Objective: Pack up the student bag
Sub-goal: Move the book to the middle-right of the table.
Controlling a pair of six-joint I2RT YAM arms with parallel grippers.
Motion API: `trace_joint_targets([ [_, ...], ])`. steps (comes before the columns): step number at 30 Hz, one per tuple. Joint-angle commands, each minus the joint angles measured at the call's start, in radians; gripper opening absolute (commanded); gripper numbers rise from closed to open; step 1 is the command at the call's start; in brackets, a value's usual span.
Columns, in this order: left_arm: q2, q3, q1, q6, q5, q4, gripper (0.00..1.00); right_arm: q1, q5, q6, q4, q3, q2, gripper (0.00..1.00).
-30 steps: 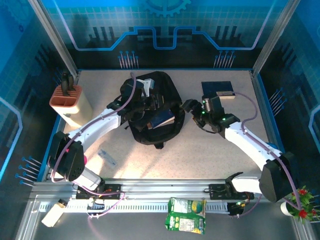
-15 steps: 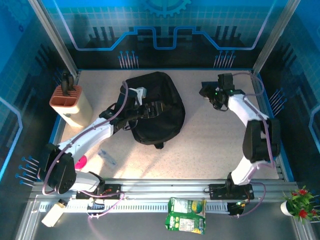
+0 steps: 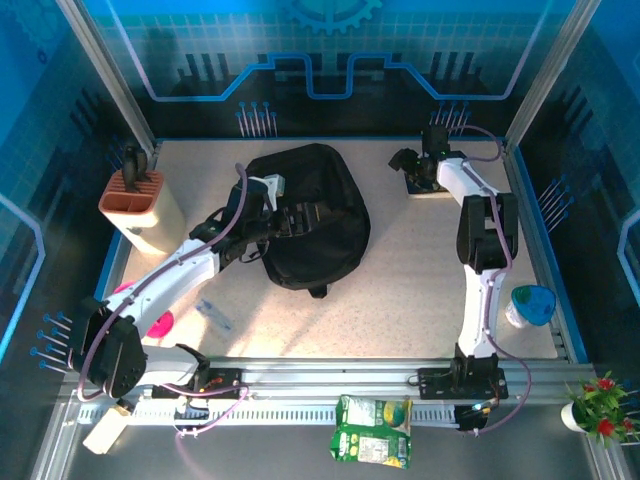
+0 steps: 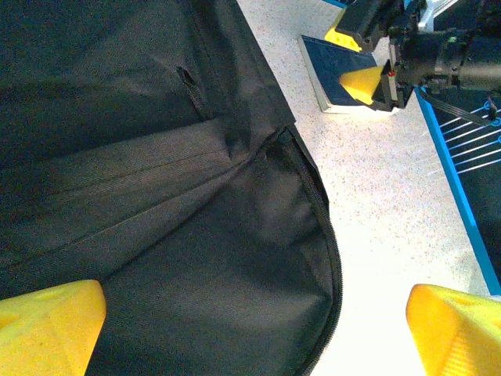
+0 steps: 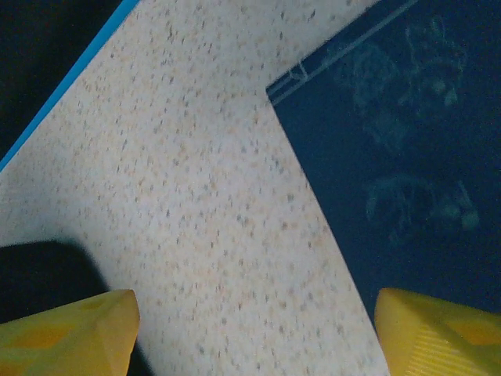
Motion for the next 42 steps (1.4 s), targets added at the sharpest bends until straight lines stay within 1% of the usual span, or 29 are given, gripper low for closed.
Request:
trace_joint_targets([
  [1, -0.012, -0.019, 0.008, -0.023, 0.033, -0.024, 0.99, -0.02, 0.028, 0.024, -0.088, 0.085, 0.056, 0.79],
  [5, 0.014, -0.006, 0.008, -0.023, 0.058, -0.022, 0.99, -0.028, 0.015, 0.027, -0.104, 0.119, 0.103, 0.79],
  [10, 0.031, 0.003, 0.007, -0.03, 0.076, -0.015, 0.99, -0.031, 0.034, -0.016, -0.27, 0.218, 0.17, 0.8],
  [12, 0.034, 0.002, 0.006, -0.031, 0.079, -0.012, 0.99, -0.032, 0.038, -0.027, -0.301, 0.209, 0.176, 0.8],
  [15, 0.043, 0.007, 0.006, -0.03, 0.083, -0.015, 0.99, -0.032, 0.035, -0.045, -0.311, 0.143, 0.149, 0.8],
  [19, 0.055, 0.018, 0.007, -0.03, 0.091, -0.011, 0.99, -0.039, -0.006, -0.061, -0.274, -0.021, 0.069, 0.8],
  [26, 0.102, 0.045, 0.007, -0.04, 0.126, 0.014, 0.99, -0.041, -0.066, -0.088, -0.163, -0.363, -0.149, 0.8],
  [32, 0.154, 0.074, 0.007, -0.024, 0.196, 0.044, 0.99, -0.04, -0.135, -0.113, -0.076, -0.71, -0.384, 0.79],
  [37, 0.195, 0.12, 0.005, -0.025, 0.211, 0.035, 0.99, -0.035, -0.103, -0.107, -0.05, -0.997, -0.617, 0.78],
  [40, 0.218, 0.14, 0.001, -0.047, 0.238, 0.058, 0.99, -0.034, -0.078, -0.121, -0.058, -1.079, -0.739, 0.78],
  [42, 0.231, 0.159, -0.01, -0.051, 0.242, 0.062, 0.99, -0.034, -0.06, -0.143, -0.101, -1.051, -0.785, 0.78],
])
